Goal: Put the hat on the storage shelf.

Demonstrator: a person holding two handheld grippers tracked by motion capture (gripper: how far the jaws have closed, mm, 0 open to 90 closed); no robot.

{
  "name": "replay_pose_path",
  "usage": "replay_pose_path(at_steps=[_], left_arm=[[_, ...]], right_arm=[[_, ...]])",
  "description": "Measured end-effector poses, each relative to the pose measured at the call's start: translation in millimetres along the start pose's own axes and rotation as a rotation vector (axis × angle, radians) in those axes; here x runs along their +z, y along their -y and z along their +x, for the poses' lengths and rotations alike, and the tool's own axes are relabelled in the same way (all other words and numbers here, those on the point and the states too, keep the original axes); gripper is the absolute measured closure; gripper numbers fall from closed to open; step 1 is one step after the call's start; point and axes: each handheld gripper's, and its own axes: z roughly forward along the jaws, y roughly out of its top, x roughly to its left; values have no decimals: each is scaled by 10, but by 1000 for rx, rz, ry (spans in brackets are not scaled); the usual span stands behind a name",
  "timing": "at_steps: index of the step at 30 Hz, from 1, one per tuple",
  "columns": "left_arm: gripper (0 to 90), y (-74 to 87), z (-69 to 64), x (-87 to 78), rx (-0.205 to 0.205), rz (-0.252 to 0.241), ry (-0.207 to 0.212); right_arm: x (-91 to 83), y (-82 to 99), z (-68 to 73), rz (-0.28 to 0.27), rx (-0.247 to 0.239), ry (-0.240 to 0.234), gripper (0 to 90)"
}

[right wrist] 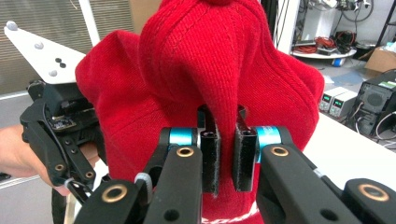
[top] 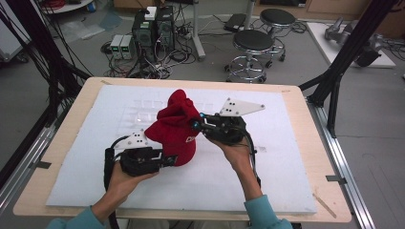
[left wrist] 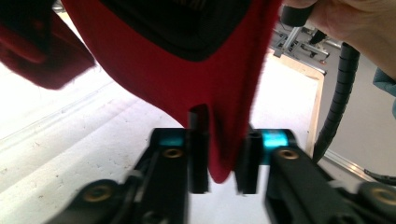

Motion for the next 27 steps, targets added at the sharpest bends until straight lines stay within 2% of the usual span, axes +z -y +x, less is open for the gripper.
replay_pose_path(at_steps=[3,7,9,10,12,13,16,17,18,19,21,23,27], left_arm=[[845,0,4,-6,-2,10,-10],[851,-4,-14,-23,0,12,-21],[852,-8,-17,-34,5,9,-24],[852,-10,-15,-42,6,11,-24],[852,-9,-13,-50,9,11,-30],[853,-8,-9,-57,12,17,-31],[853,-18,4,-87,14,8,-40],[853,-32,13,-105,20,5,-43],[853,-47,22,-124,25,-2,-53],[853,-47,22,-124,25,-2,-53],[852,-114,51,-195,42,-20,-78],[852,-170,77,-243,54,-29,-98],[853,-292,142,-330,79,-48,-143]], right_arm=[[8,-3,16,-8,-2,0,845],[11,1,27,-7,-6,-3,838],[11,0,27,-16,-10,-5,802],[10,-2,29,-22,-12,-2,728],[8,-7,21,-39,5,7,495],[8,-10,13,-38,13,5,420],[7,-11,6,-22,27,60,175],[5,-9,7,-22,33,70,125],[0,-6,8,-16,33,96,106],[-12,-1,3,-11,25,106,106],[-42,12,1,0,10,114,106],[-83,30,7,16,-20,159,105],[-177,96,-11,26,-5,198,96]])
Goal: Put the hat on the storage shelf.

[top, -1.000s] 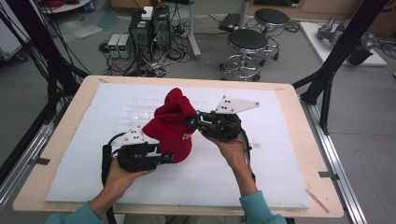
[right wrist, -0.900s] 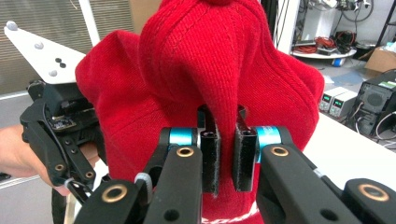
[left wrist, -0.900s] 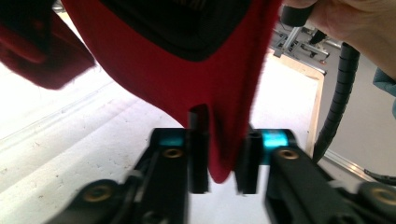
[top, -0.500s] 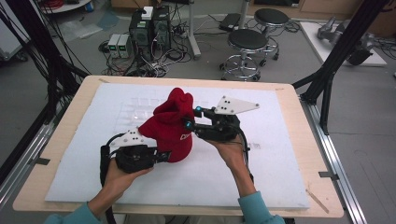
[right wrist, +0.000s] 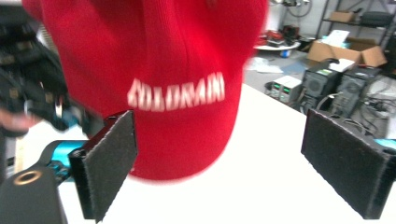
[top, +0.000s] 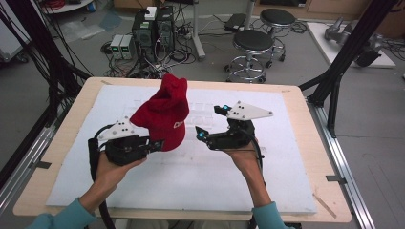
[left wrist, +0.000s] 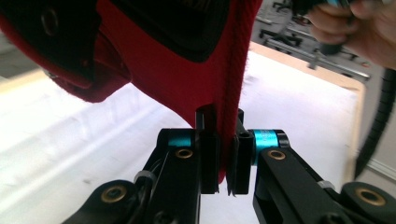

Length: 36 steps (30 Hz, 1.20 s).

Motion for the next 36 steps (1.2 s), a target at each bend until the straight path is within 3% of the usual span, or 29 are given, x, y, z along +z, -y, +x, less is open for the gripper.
replay_pose_path(at_steps=[5,9,15,24,26,28,36], left_arm=[[852,-145,135,-61,27,-17,-57],[852,-248,243,-67,64,10,-100],[852,-341,395,-25,121,11,-160],[853,-340,643,152,132,29,-228],[852,-331,668,177,129,32,-232],[852,-317,725,231,122,36,-242],[852,-233,937,387,77,49,-292]], right_arm=[[-136,120,-48,4,16,30,96],[-268,228,-97,-7,37,55,96],[-495,420,-165,-15,63,109,96],[-832,906,-244,-29,130,219,96],[-851,948,-249,-27,136,227,96],[-909,1123,-273,-23,160,252,96],[-954,1350,-324,-5,176,280,96]])
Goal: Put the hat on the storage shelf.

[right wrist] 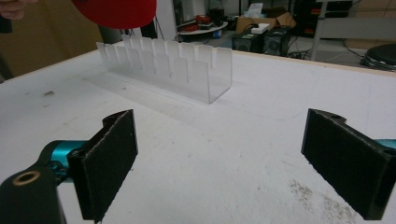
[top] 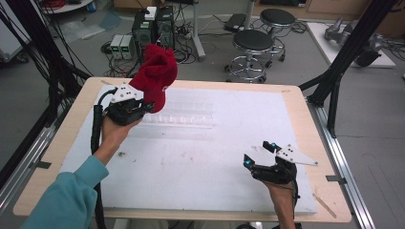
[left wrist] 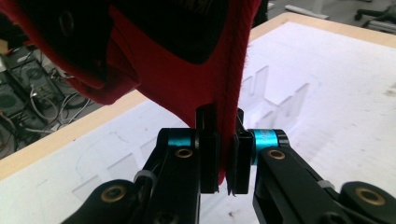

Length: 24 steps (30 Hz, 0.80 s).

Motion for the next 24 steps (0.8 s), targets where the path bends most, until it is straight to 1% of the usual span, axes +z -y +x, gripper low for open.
replay_pose_path(at_steps=[1,3,4,5,7,9,12,16,19,20,22,24], left_arm=[[852,13,19,22,-9,2,-7],[852,30,43,59,-12,9,-11],[852,30,43,59,-12,9,-11],[852,49,47,91,-14,17,-15],[852,75,51,127,-13,31,-17],[852,101,58,157,-16,37,-18],[852,140,62,195,-21,43,-20],[852,180,65,228,-14,58,-26],[852,203,67,241,-25,52,-29],[852,205,65,243,-26,49,-29],[852,206,55,247,-32,47,-30],[852,207,43,244,-25,49,-33]], right_arm=[[-5,15,-6,-2,0,4,96],[-18,54,-19,-10,6,9,96],[-18,54,-19,-10,6,9,96],[-35,105,-37,-24,0,19,96],[-45,150,-49,-30,4,21,96],[-61,208,-64,-37,2,33,96],[-69,266,-76,-42,6,37,96],[-71,332,-82,-54,1,46,96],[-67,382,-85,-75,-10,49,96],[-66,399,-80,-80,-4,48,96],[-61,427,-77,-89,-6,53,96],[-65,429,-71,-105,-13,65,96]])
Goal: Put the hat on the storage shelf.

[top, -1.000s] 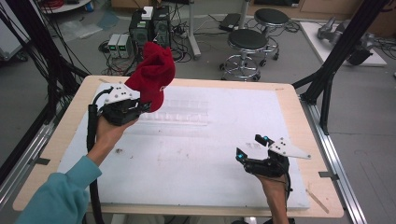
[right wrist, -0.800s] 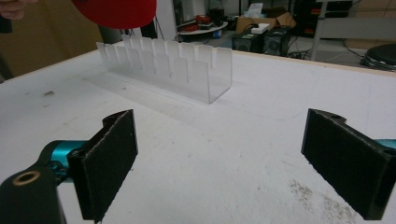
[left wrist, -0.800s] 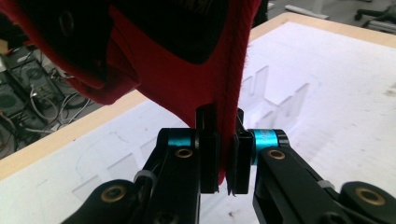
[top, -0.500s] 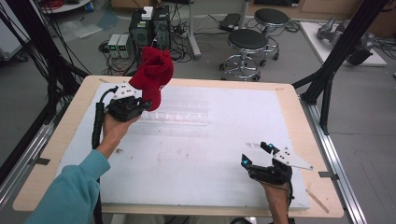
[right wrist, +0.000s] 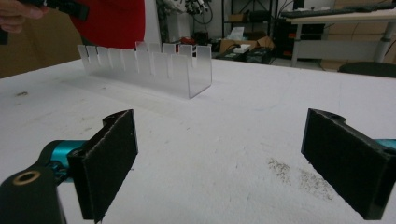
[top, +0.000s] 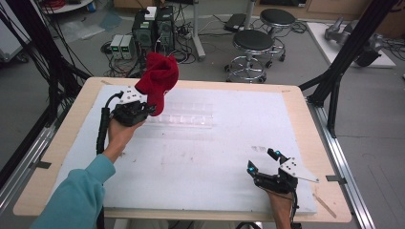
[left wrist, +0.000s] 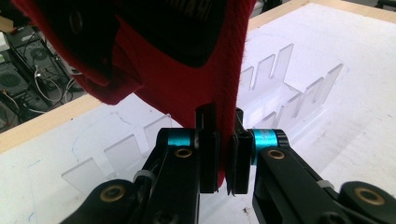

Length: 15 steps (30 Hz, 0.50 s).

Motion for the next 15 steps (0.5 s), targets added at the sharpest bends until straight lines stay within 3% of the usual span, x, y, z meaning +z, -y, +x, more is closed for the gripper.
replay_pose_path(at_steps=[5,15], left_arm=[[852,34,-37,23,-29,-7,-5],[852,170,-109,110,-35,-20,-32]], right_arm=[[9,0,-11,-11,3,13,96],[26,5,-7,-34,-11,28,96]])
